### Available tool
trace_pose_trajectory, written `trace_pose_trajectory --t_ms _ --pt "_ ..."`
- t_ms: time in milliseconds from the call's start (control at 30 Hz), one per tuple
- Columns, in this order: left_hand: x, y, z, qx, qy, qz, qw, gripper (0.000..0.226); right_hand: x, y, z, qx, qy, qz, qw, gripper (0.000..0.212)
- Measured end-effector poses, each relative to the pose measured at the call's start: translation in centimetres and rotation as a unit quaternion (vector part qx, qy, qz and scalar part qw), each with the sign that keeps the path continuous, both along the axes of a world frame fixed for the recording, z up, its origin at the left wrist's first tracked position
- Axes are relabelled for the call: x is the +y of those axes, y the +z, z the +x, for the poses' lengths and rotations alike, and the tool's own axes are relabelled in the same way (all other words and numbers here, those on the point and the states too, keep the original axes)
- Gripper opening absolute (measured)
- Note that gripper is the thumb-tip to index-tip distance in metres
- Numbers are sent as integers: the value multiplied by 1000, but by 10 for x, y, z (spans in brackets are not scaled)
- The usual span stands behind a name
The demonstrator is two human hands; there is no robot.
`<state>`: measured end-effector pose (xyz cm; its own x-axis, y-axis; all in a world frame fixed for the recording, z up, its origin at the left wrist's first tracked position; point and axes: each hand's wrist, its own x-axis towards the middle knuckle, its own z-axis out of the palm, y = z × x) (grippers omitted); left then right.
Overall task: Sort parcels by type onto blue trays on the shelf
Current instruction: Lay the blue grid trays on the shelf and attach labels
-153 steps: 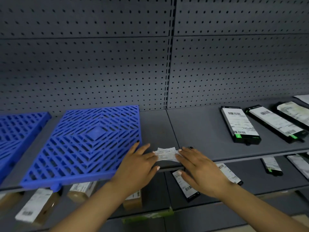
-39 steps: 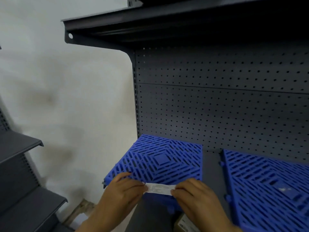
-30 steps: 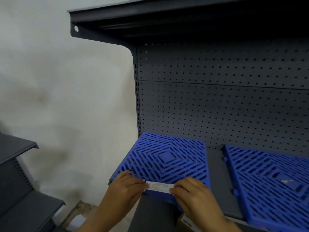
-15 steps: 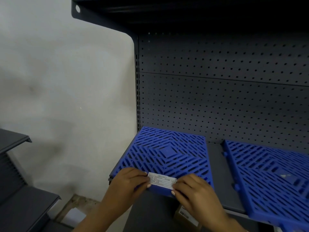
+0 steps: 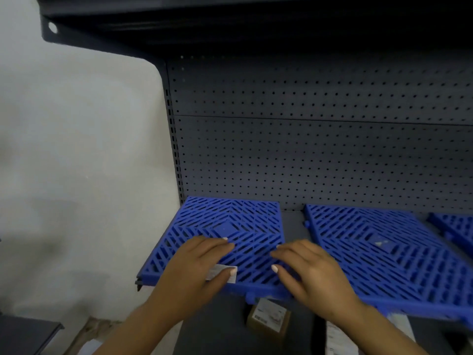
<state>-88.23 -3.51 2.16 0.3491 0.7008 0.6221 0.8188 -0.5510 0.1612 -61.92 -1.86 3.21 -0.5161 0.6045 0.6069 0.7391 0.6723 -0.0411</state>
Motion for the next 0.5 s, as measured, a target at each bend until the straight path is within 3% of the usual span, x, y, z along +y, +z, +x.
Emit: trace_pose_trajectory --t_ms 500 --pt "-2 55 274 32 -166 -17 985 52 -98 34 264 4 -198 62 978 32"
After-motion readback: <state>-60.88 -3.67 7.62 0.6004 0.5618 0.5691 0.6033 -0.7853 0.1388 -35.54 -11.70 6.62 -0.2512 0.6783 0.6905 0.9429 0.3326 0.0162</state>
